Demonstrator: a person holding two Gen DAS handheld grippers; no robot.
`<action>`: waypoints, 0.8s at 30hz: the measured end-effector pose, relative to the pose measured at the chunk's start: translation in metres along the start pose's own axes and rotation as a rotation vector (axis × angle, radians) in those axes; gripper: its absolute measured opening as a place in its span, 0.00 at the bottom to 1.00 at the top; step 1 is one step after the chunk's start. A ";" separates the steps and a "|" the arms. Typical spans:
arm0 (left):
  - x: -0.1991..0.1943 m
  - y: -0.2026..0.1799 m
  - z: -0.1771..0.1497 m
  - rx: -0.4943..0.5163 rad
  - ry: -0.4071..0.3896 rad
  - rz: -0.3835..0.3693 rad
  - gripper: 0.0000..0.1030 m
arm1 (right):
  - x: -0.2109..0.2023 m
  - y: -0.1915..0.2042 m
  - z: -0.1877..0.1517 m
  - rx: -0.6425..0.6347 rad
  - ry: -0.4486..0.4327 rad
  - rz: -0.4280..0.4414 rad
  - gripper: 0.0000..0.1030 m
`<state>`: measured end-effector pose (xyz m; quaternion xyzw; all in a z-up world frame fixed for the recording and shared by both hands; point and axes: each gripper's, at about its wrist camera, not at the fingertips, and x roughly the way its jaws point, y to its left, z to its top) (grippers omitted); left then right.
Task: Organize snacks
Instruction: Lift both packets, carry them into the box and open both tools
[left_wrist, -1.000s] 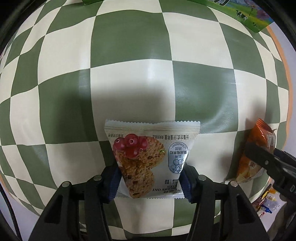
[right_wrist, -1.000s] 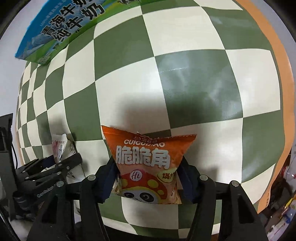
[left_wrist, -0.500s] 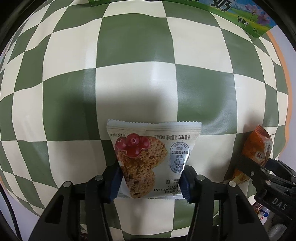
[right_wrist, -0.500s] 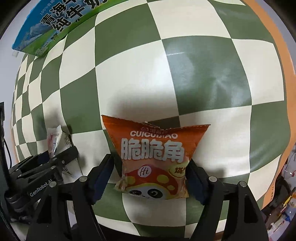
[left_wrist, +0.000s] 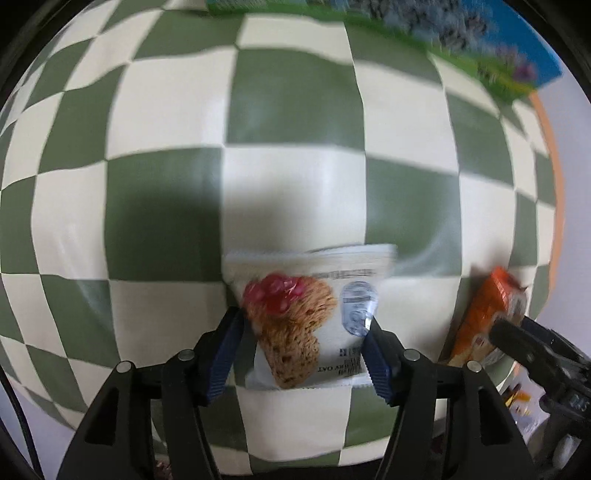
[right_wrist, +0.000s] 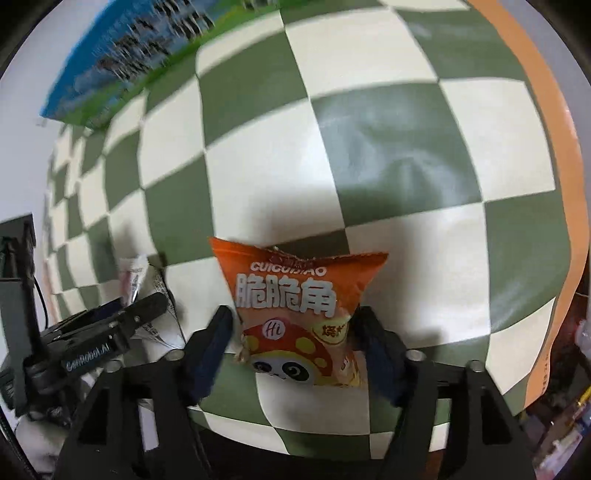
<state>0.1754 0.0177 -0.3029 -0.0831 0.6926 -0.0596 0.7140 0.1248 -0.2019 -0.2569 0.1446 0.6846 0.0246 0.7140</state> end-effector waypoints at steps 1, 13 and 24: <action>0.002 0.005 0.000 -0.019 0.006 -0.013 0.58 | -0.004 -0.001 -0.001 -0.013 -0.019 0.002 0.95; 0.008 -0.006 0.024 -0.030 0.085 -0.006 0.70 | 0.030 -0.015 0.004 0.081 0.027 -0.016 0.96; -0.009 -0.049 0.016 0.044 0.000 0.068 0.47 | 0.028 0.017 -0.007 -0.110 -0.068 -0.212 0.54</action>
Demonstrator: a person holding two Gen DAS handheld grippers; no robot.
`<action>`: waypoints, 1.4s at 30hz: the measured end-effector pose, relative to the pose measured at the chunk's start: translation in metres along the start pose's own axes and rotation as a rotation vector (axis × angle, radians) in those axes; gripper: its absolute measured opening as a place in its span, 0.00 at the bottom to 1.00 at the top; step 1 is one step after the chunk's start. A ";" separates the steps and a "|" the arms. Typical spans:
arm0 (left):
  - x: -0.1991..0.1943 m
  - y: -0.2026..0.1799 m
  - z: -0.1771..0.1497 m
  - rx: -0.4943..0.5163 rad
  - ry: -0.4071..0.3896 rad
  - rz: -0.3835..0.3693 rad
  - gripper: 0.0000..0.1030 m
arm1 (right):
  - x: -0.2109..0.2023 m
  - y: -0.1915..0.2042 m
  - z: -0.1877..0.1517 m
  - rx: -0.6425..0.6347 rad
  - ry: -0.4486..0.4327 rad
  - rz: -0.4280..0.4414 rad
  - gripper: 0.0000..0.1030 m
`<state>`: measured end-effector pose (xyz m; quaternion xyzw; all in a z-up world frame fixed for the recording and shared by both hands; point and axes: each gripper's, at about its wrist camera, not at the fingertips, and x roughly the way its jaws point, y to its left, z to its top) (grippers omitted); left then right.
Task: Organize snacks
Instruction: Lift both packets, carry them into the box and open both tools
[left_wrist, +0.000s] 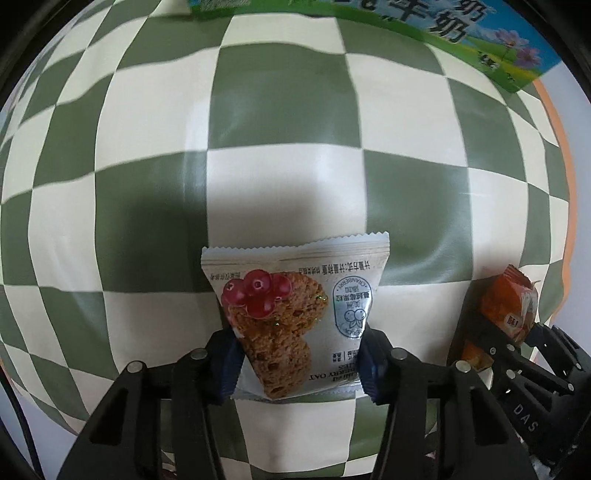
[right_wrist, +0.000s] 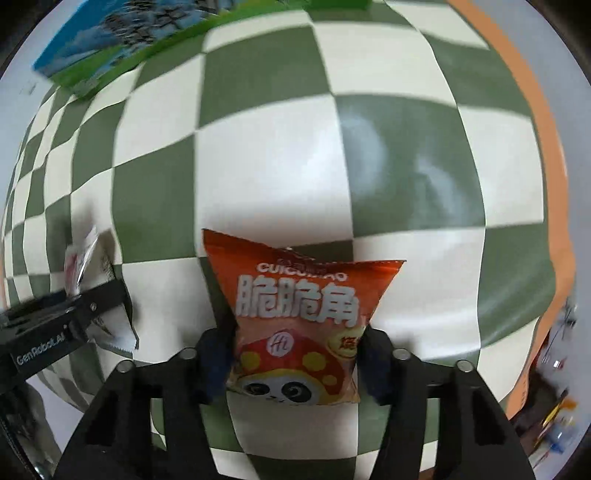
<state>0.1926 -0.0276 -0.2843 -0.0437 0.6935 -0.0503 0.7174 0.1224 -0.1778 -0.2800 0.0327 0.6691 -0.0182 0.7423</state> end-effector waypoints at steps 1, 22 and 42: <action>-0.005 -0.004 0.001 0.010 -0.013 0.004 0.47 | -0.003 0.001 0.000 -0.007 -0.011 0.001 0.53; -0.188 -0.026 0.135 0.113 -0.370 -0.193 0.47 | -0.180 0.021 0.106 -0.043 -0.385 0.197 0.49; -0.088 -0.002 0.371 0.097 -0.111 -0.095 0.48 | -0.153 0.033 0.397 -0.106 -0.256 0.147 0.49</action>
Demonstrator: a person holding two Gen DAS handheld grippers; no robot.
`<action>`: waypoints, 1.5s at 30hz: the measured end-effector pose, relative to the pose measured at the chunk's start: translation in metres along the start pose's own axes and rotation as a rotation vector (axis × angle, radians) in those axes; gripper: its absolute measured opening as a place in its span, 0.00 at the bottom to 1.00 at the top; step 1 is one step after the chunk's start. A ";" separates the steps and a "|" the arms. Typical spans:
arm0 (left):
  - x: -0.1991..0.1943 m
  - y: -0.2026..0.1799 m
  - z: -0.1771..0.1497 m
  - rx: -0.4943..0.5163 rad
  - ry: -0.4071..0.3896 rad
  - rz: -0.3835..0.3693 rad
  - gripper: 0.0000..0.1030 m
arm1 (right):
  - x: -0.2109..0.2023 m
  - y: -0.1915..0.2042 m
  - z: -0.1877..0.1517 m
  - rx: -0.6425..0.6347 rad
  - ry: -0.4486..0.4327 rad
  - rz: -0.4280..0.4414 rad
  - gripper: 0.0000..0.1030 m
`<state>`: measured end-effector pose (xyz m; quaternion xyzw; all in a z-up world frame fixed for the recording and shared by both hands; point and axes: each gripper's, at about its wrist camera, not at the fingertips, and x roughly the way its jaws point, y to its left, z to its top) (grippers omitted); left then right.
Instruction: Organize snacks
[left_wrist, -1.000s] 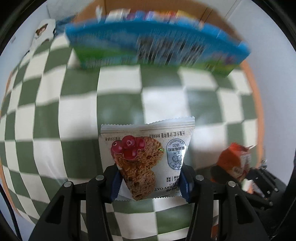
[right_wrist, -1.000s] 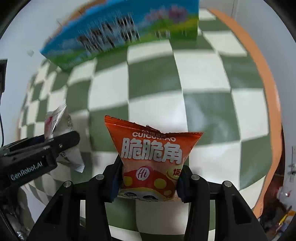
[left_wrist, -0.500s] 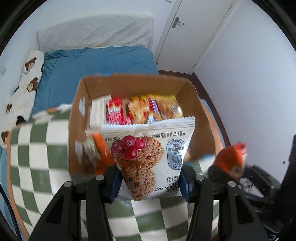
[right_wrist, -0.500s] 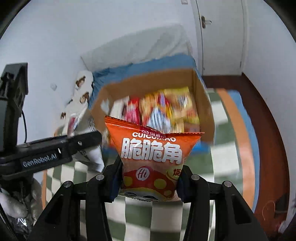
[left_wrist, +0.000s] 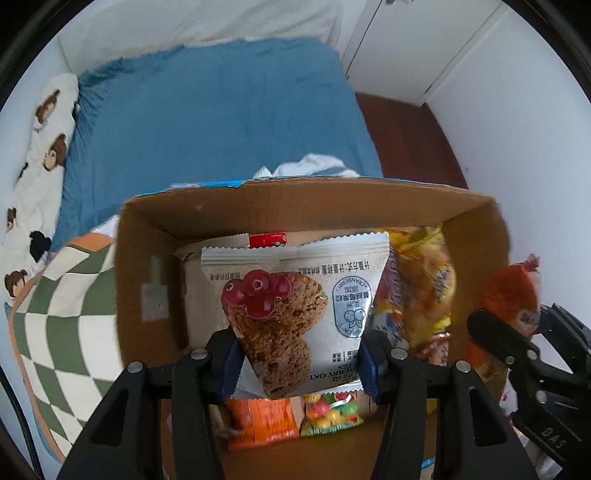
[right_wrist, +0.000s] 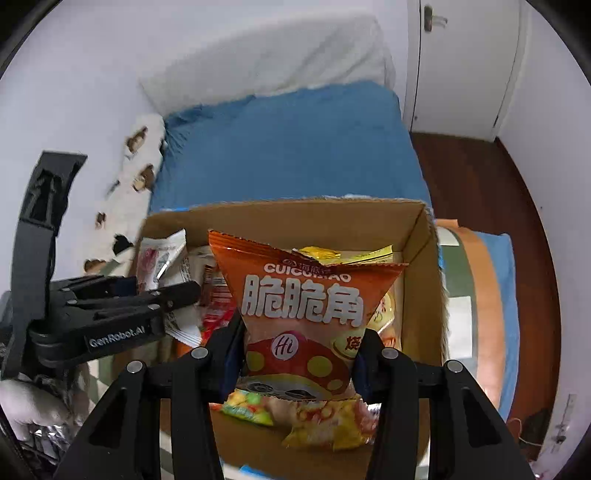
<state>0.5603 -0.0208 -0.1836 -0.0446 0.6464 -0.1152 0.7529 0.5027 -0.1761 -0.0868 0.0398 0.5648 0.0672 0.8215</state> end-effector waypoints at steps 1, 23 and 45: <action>0.008 0.001 0.003 -0.002 0.019 -0.004 0.48 | 0.012 -0.003 0.004 0.003 0.020 -0.004 0.49; 0.044 0.012 0.001 -0.043 0.089 0.056 0.88 | 0.095 -0.026 0.017 -0.037 0.208 -0.086 0.95; -0.077 -0.025 -0.128 0.030 -0.269 0.157 0.88 | -0.016 -0.007 -0.071 -0.033 -0.093 -0.121 0.95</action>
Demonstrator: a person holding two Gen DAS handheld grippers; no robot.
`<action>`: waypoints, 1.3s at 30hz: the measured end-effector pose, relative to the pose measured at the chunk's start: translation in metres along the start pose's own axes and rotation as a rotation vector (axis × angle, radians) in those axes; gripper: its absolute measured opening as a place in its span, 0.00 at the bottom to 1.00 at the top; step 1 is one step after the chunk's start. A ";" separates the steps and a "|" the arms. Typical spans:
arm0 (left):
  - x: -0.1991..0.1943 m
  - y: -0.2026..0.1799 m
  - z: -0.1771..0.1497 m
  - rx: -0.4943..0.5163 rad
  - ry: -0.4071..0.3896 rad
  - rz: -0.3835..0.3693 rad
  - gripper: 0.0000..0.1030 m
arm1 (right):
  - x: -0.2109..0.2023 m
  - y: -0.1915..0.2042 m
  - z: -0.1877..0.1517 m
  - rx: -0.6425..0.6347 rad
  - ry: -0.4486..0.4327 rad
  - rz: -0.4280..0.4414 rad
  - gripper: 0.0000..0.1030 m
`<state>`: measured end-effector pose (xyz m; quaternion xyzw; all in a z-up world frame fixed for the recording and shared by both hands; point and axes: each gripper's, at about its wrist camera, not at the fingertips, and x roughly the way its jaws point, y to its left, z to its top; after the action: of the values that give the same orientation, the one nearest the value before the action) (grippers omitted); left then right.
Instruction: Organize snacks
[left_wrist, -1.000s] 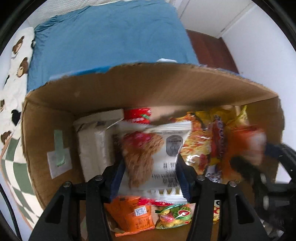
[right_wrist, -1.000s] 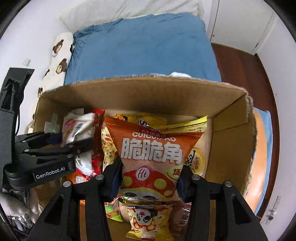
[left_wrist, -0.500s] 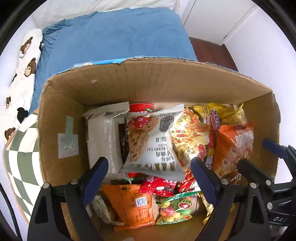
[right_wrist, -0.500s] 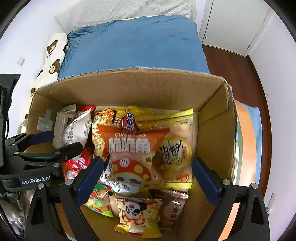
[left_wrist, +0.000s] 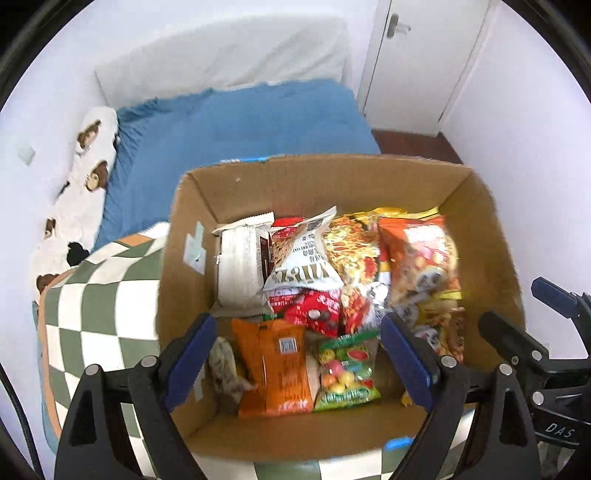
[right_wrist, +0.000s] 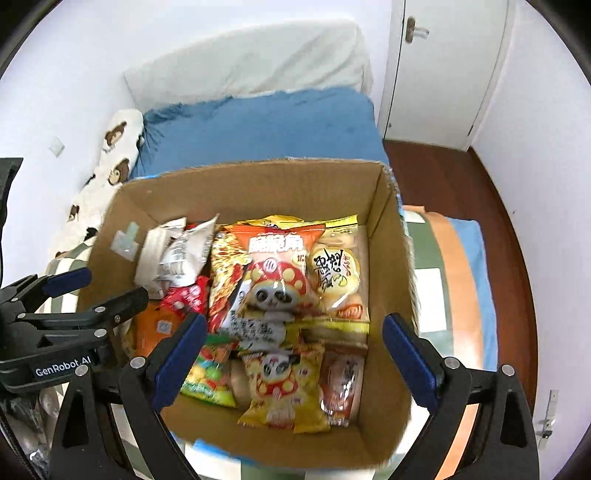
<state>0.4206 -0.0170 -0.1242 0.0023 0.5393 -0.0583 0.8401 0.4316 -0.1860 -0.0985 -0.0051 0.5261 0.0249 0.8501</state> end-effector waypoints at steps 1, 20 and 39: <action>-0.006 0.001 -0.004 0.006 -0.019 0.004 0.88 | -0.008 0.002 -0.005 -0.003 -0.015 -0.002 0.95; -0.130 -0.011 -0.118 0.001 -0.254 0.031 1.00 | -0.181 0.002 -0.128 0.030 -0.297 -0.077 0.98; -0.251 -0.003 -0.196 -0.056 -0.451 0.092 1.00 | -0.309 0.028 -0.229 0.017 -0.397 -0.039 0.98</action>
<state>0.1395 0.0170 0.0210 -0.0098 0.3385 -0.0040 0.9409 0.0881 -0.1772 0.0762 -0.0032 0.3482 0.0044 0.9374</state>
